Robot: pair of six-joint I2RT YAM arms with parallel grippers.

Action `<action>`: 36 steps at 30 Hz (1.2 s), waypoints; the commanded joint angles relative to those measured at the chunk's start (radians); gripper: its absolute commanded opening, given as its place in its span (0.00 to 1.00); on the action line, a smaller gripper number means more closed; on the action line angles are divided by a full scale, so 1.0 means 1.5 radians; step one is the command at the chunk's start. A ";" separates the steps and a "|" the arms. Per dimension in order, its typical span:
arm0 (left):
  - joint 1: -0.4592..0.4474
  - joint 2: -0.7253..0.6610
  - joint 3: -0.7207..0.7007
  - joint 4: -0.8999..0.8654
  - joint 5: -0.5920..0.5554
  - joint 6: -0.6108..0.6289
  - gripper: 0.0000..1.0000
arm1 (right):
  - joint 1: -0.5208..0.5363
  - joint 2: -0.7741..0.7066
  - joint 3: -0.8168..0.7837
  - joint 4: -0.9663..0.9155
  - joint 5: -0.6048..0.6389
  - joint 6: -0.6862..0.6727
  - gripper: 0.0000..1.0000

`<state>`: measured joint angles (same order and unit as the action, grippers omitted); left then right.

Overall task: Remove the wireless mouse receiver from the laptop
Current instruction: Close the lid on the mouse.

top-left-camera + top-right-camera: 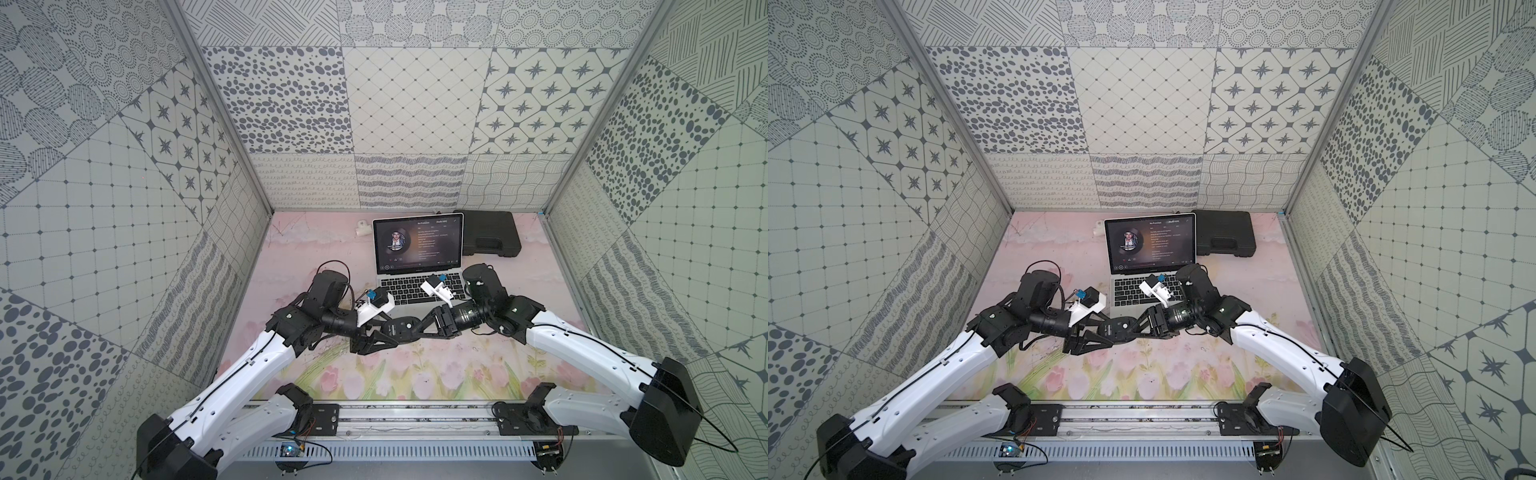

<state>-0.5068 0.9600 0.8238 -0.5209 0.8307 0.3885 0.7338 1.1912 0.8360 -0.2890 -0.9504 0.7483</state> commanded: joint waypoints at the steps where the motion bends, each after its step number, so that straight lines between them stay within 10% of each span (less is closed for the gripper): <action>1: 0.003 0.002 0.017 0.028 0.042 -0.008 0.00 | 0.010 0.016 0.017 0.025 0.015 0.001 0.51; 15: 0.002 0.001 0.016 0.032 0.047 -0.013 0.00 | 0.021 0.041 0.030 0.035 0.020 0.007 0.33; 36: 0.002 -0.016 0.010 0.066 0.068 -0.031 0.00 | 0.027 0.072 0.044 -0.011 0.059 -0.012 0.47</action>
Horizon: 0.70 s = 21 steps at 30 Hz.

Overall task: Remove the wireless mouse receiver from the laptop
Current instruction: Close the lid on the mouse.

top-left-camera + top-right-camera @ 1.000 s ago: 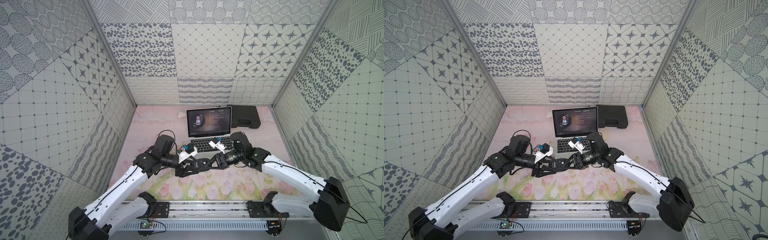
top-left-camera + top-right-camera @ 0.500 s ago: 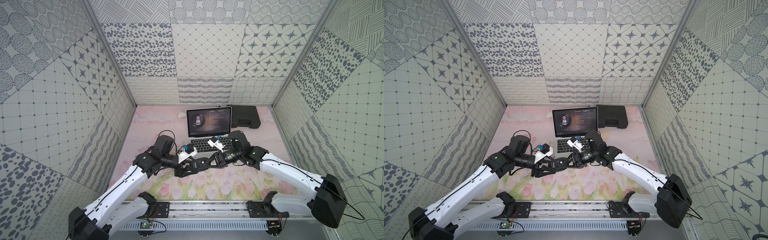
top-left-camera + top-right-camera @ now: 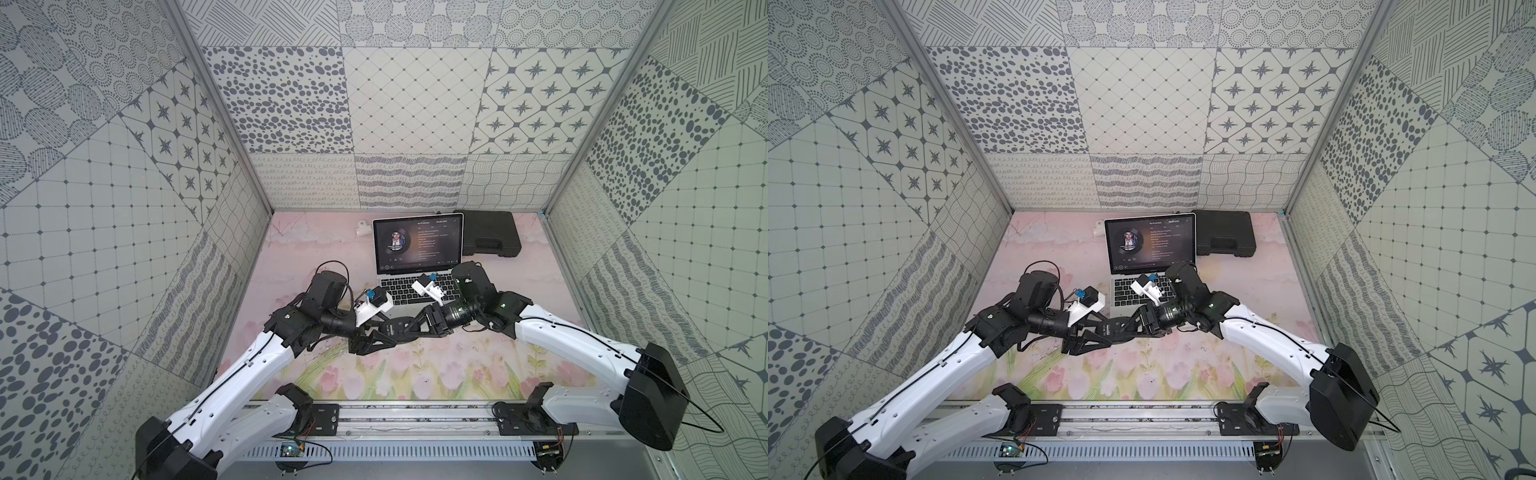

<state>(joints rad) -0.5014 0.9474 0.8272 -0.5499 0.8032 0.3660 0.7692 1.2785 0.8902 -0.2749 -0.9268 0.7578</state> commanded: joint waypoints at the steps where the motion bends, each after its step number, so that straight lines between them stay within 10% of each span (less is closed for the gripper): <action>1: -0.002 -0.008 0.008 0.085 0.086 -0.016 0.00 | 0.004 0.014 0.009 -0.023 0.047 -0.019 0.46; 21: -0.001 -0.010 0.006 0.094 0.093 -0.025 0.00 | 0.037 0.067 0.016 0.050 0.051 0.015 0.42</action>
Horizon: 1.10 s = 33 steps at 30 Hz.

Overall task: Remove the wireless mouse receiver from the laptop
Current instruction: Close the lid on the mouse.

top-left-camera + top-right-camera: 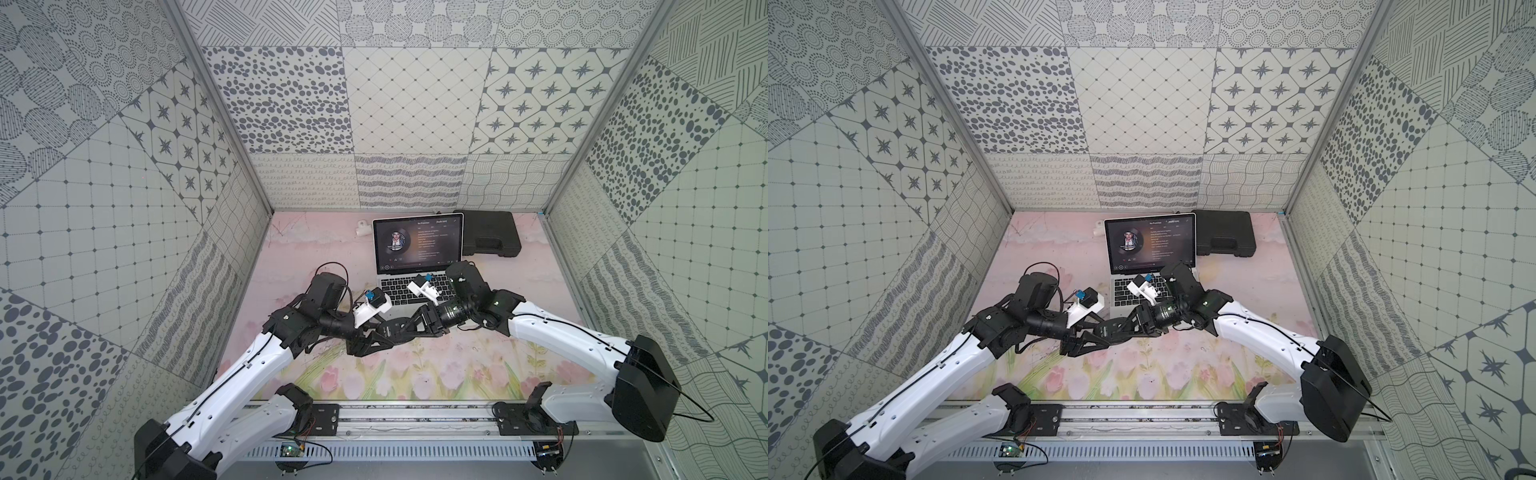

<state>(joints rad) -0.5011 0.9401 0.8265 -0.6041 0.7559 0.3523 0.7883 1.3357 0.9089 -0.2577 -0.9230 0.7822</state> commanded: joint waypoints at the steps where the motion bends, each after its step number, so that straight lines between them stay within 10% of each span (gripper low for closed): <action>1: -0.001 -0.004 0.006 0.131 0.126 -0.015 0.00 | 0.027 0.031 0.005 0.039 0.049 -0.001 0.42; 33: -0.001 -0.002 0.003 0.140 0.130 -0.028 0.00 | 0.052 0.065 0.021 0.112 0.043 0.030 0.40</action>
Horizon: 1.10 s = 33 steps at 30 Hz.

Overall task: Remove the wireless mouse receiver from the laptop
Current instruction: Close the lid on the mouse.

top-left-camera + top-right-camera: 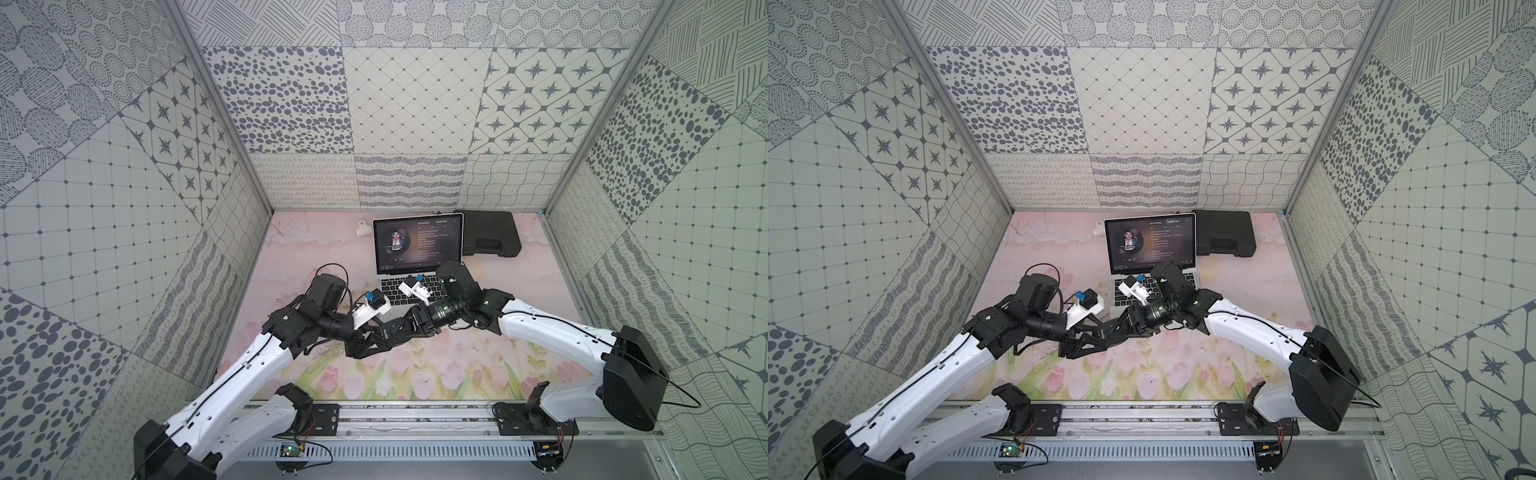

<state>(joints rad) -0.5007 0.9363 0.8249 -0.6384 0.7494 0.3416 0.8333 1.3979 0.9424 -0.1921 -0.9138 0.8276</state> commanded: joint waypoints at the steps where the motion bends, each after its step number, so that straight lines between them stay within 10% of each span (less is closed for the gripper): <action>1: -0.002 0.001 0.005 0.164 0.132 -0.021 0.00 | 0.022 0.022 -0.003 0.078 0.035 0.004 0.40; 18: -0.002 0.001 0.005 0.174 0.113 -0.041 0.04 | 0.025 0.005 -0.034 0.151 0.024 0.035 0.16; 25: -0.002 0.000 0.004 0.179 0.100 -0.042 0.99 | 0.025 0.000 -0.045 0.198 0.019 0.069 0.16; 33: -0.002 -0.046 -0.018 0.220 0.052 -0.054 0.99 | 0.003 -0.019 -0.091 0.310 0.007 0.150 0.15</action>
<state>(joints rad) -0.5022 0.9054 0.8185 -0.4515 0.7933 0.2844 0.8566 1.3952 0.8341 0.1314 -0.9039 0.9924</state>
